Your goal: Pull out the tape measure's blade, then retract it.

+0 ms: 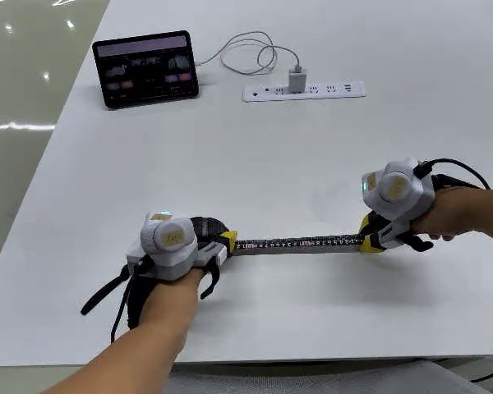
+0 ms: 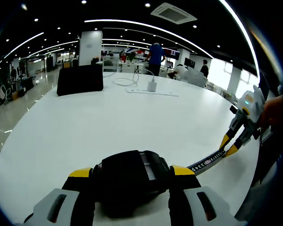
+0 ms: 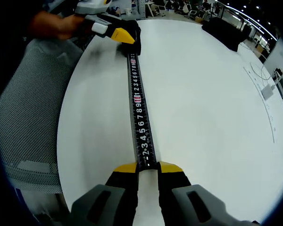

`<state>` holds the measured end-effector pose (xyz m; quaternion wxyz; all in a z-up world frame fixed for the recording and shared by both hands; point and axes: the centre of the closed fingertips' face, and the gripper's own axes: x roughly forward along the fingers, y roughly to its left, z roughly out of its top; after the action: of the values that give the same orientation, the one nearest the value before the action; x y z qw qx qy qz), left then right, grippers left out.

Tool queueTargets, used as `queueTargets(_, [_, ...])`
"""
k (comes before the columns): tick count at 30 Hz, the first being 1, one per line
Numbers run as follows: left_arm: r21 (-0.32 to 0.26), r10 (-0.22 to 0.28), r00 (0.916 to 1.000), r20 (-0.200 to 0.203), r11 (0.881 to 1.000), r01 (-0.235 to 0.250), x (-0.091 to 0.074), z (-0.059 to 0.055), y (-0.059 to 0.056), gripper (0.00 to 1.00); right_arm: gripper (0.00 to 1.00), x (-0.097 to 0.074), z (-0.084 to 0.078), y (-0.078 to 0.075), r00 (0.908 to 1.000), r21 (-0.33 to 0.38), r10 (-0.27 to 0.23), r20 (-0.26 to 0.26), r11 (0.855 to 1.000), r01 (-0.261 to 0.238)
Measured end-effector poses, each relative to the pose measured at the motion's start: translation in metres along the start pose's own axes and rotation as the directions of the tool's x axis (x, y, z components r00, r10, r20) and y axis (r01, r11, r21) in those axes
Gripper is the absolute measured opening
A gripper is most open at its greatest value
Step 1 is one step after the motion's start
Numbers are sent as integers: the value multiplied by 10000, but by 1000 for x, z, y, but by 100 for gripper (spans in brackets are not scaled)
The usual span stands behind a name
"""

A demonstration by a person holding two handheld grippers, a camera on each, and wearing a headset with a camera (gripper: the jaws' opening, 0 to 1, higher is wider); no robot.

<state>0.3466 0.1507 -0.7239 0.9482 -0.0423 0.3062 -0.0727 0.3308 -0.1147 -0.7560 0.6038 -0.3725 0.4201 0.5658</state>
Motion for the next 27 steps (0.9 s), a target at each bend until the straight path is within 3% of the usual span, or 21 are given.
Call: queueTargets(27, [12, -80, 10000, -27, 10000, 80, -1, 0, -1, 59, 11, 5, 8, -1, 9998, -16, -41, 216, 10000, 42])
